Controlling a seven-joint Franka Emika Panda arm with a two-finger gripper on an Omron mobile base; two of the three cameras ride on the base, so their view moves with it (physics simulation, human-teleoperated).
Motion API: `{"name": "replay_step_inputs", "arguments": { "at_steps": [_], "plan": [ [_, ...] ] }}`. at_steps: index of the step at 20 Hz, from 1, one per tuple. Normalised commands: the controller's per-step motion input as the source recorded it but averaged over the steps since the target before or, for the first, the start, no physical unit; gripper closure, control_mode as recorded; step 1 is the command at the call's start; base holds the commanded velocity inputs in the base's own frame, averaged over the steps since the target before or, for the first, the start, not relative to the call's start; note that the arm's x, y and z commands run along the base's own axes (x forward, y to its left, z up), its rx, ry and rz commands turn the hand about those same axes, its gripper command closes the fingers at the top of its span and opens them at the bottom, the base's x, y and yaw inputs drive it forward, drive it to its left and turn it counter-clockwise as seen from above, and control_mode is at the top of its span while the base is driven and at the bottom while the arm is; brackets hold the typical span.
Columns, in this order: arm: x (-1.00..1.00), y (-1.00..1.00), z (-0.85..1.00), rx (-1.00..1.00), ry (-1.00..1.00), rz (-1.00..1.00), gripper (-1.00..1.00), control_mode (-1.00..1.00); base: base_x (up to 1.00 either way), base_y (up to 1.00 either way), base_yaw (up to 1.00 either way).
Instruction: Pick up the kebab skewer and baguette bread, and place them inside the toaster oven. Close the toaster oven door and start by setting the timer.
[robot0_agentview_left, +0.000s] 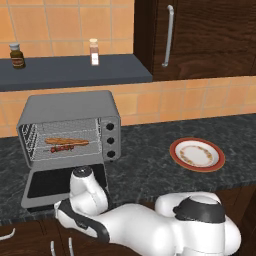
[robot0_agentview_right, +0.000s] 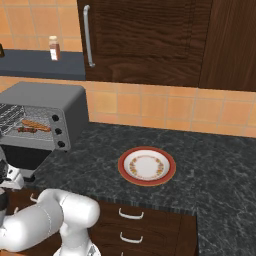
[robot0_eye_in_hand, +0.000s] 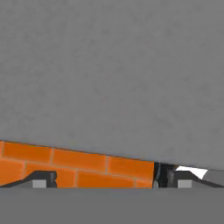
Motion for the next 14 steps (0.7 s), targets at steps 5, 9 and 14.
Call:
{"name": "replay_step_inputs", "arguments": {
  "at_steps": [5, 9, 14],
  "plan": [
    [0.79, -0.09, 0.00, 0.06, -0.11, 0.06, -1.00, -1.00, 0.00, 0.00, 0.00],
    [0.69, 0.00, 0.06, 0.02, -0.22, 0.06, -1.00, -1.00, 0.00, 0.00, 0.00],
    [0.73, 0.00, 0.16, 0.02, -0.29, 0.07, -1.00, -1.00, 0.00, 0.00, 0.00]
  ]
}}
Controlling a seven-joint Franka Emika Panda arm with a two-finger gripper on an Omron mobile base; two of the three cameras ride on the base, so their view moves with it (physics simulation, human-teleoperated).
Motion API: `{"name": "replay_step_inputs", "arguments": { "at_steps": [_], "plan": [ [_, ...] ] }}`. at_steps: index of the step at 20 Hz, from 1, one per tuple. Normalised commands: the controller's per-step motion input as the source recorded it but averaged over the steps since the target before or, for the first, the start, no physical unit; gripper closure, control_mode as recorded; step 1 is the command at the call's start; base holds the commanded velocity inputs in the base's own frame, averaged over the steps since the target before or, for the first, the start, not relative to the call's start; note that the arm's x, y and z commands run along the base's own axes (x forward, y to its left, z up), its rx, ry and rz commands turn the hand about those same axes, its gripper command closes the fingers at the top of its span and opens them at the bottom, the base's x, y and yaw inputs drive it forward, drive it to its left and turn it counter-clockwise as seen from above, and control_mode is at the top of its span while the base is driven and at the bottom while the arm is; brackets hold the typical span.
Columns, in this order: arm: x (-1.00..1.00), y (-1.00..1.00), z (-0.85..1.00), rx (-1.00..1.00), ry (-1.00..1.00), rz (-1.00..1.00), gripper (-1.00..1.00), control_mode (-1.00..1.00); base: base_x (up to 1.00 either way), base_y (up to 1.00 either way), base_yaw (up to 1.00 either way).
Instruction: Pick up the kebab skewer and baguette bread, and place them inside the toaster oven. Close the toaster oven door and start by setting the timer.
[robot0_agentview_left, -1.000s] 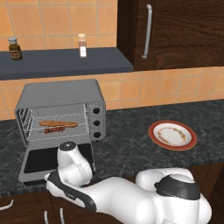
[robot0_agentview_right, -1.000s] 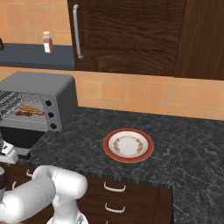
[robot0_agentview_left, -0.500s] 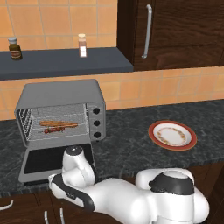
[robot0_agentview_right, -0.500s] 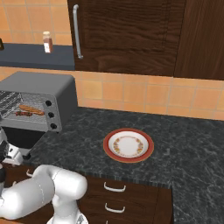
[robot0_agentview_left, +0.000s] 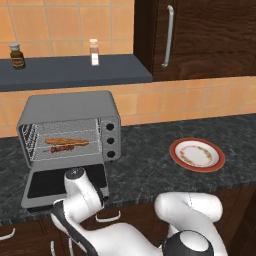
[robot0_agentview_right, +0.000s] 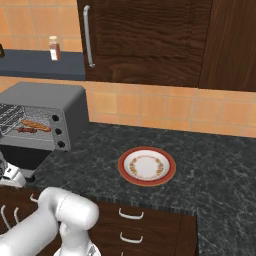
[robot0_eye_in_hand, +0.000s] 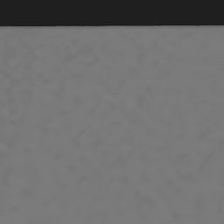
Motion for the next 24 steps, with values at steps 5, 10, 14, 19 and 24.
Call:
{"name": "replay_step_inputs", "arguments": {
  "at_steps": [5, 10, 14, 19, 24],
  "plan": [
    [0.80, -0.04, 0.23, 0.06, -0.33, 0.08, -1.00, -1.00, 0.00, 0.00, 0.00],
    [0.58, 0.00, 0.01, 0.07, -0.57, 0.10, -1.00, -1.00, 0.00, 0.00, 0.00],
    [0.68, 0.00, 0.00, 0.09, -0.68, 0.12, -1.00, -1.00, 0.00, 0.00, 0.00],
    [0.91, -0.03, 0.00, 0.14, -0.67, 0.12, -1.00, -1.00, 0.00, 0.00, 0.00],
    [0.95, -0.04, 0.00, 0.16, -0.67, 0.14, -1.00, -1.00, 0.00, 0.00, 0.00]
  ]
}}
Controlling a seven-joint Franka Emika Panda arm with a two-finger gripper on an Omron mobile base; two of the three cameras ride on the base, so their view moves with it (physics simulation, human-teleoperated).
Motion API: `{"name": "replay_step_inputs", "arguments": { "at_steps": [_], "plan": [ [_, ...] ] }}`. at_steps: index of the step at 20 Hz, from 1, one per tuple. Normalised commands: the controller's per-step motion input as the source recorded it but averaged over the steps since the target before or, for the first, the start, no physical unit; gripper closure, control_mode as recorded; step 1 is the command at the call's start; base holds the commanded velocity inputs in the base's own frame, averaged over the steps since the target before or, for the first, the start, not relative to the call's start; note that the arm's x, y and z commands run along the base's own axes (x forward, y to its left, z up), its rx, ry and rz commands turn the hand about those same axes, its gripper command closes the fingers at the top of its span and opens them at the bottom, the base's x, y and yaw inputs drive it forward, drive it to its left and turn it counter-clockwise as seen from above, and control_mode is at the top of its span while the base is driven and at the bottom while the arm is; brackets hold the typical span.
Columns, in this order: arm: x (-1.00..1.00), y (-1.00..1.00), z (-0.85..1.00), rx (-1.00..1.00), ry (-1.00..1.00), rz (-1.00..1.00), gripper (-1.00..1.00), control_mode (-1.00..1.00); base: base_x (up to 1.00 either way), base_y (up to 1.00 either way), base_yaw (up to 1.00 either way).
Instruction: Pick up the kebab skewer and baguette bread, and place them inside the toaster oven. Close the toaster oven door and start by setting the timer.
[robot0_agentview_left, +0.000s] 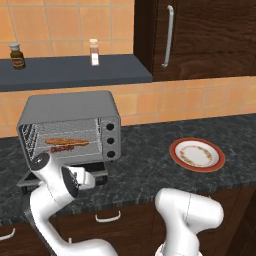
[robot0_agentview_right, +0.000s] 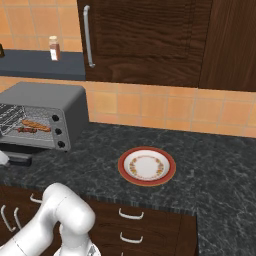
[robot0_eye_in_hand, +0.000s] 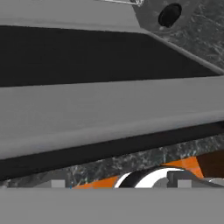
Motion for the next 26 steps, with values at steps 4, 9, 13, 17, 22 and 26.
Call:
{"name": "replay_step_inputs", "arguments": {
  "at_steps": [4, 9, 13, 17, 22, 26],
  "plan": [
    [0.94, -0.08, 0.00, 0.17, -0.58, 0.13, -1.00, -1.00, 0.00, 0.00, 0.00],
    [0.96, -0.09, 0.00, 0.17, -0.48, 0.13, -1.00, -1.00, 0.00, 0.00, 0.00],
    [0.93, -0.17, 0.00, 0.19, -0.41, 0.15, -1.00, -1.00, 0.00, 0.00, 0.00],
    [0.99, -0.24, 0.00, 0.20, -0.37, 0.16, -1.00, -1.00, 0.00, 0.00, 0.00],
    [0.84, -0.21, 0.00, 0.20, -0.35, 0.17, -1.00, -1.00, 0.00, 0.00, 0.00],
    [0.67, -0.08, 0.02, 0.20, -0.30, 0.15, -1.00, -1.00, 0.00, 0.00, 0.00]
  ]
}}
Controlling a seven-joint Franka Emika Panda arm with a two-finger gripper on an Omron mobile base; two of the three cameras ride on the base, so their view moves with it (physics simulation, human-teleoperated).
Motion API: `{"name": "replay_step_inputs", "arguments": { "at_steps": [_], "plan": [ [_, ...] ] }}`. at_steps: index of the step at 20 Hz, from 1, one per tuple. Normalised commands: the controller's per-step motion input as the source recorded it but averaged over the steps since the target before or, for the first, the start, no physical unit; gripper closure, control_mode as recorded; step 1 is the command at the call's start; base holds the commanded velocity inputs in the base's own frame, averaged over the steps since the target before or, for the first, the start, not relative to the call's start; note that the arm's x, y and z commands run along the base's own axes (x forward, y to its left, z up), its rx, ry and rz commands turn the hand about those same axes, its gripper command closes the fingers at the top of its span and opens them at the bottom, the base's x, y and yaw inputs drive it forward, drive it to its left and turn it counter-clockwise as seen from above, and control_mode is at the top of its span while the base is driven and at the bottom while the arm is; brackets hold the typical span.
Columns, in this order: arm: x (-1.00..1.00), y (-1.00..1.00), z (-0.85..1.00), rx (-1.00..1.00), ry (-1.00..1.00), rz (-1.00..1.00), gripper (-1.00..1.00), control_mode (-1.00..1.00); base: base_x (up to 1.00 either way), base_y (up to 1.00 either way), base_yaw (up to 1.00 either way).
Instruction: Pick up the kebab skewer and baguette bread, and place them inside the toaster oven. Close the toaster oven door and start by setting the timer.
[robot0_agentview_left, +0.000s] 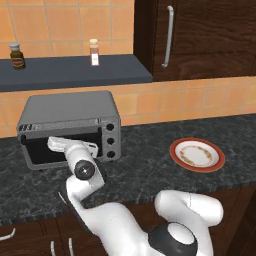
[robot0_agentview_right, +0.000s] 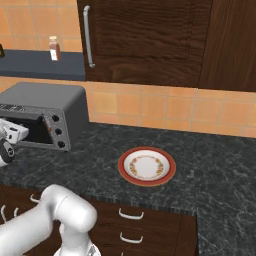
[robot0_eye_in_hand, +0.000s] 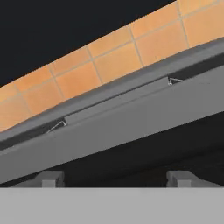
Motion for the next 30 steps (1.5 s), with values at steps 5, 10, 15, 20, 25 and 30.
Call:
{"name": "replay_step_inputs", "arguments": {
  "at_steps": [5, 10, 15, 20, 25, 30],
  "plan": [
    [0.54, 0.00, 0.04, 0.19, -0.26, 0.12, -1.00, -1.00, 0.00, 0.00, 0.00],
    [0.43, 0.00, 0.00, 0.17, -0.23, 0.09, -1.00, -1.00, 0.00, 0.00, 0.00],
    [0.34, 0.00, 0.00, 0.14, -0.17, 0.06, -1.00, -1.00, 0.00, 0.00, 0.00],
    [-0.06, 0.00, 0.00, 0.11, -0.14, 0.04, -1.00, -1.00, 0.00, 0.00, 0.00],
    [-0.03, 0.00, 0.00, 0.11, -0.07, 0.00, -1.00, -1.00, 0.00, 0.00, 0.00],
    [-0.04, 0.01, 0.00, 0.22, 0.00, 0.00, -1.00, -1.00, 0.00, 0.00, 0.00]
  ]
}}
